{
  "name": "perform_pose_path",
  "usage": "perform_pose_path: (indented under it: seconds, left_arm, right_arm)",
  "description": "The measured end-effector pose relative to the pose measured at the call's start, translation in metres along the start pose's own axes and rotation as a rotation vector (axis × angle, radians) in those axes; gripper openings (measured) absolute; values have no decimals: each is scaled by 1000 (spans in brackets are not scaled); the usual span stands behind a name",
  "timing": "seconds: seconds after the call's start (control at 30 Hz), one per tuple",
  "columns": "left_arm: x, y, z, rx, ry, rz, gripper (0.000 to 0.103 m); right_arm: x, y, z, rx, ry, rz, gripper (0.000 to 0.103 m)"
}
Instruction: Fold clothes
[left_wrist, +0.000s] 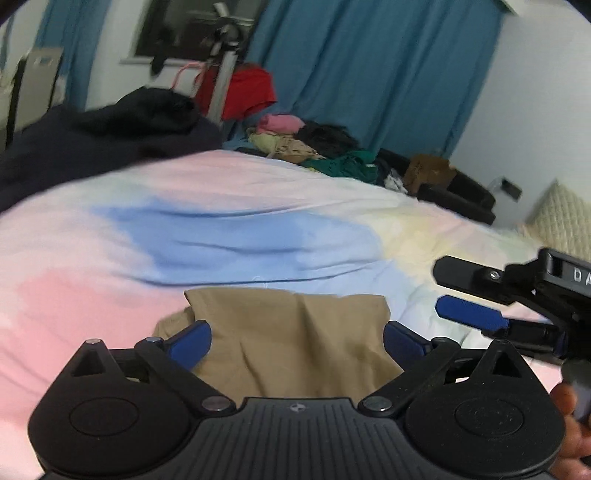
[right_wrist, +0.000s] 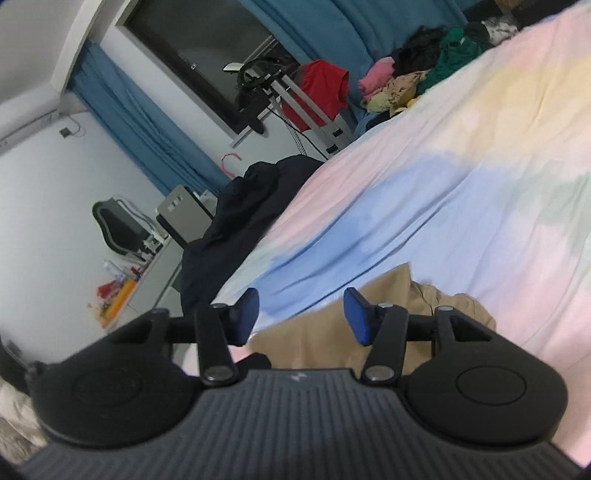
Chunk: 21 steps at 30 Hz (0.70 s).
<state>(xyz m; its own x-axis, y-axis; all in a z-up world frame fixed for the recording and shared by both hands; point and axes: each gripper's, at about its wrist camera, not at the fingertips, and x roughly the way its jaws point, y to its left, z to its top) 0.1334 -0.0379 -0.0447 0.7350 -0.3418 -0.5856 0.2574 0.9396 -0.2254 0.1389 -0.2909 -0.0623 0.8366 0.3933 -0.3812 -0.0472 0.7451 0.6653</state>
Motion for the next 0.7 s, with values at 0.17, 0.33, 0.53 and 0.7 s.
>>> perform_pose_path:
  seconds: [0.17, 0.33, 0.53, 0.7]
  left_arm:
    - [30, 3, -8, 88, 74, 116, 101]
    - [63, 22, -17, 68, 149, 143, 101]
    - [58, 22, -24, 52, 125, 155, 100]
    - [26, 14, -24, 35, 109, 169, 100]
  right_arm:
    - [35, -7, -7, -100, 101, -113, 52]
    - [83, -20, -11, -168, 208, -222, 47]
    - [76, -10, -14, -237, 179, -252, 47]
    - [57, 1, -17, -291, 136, -279, 48]
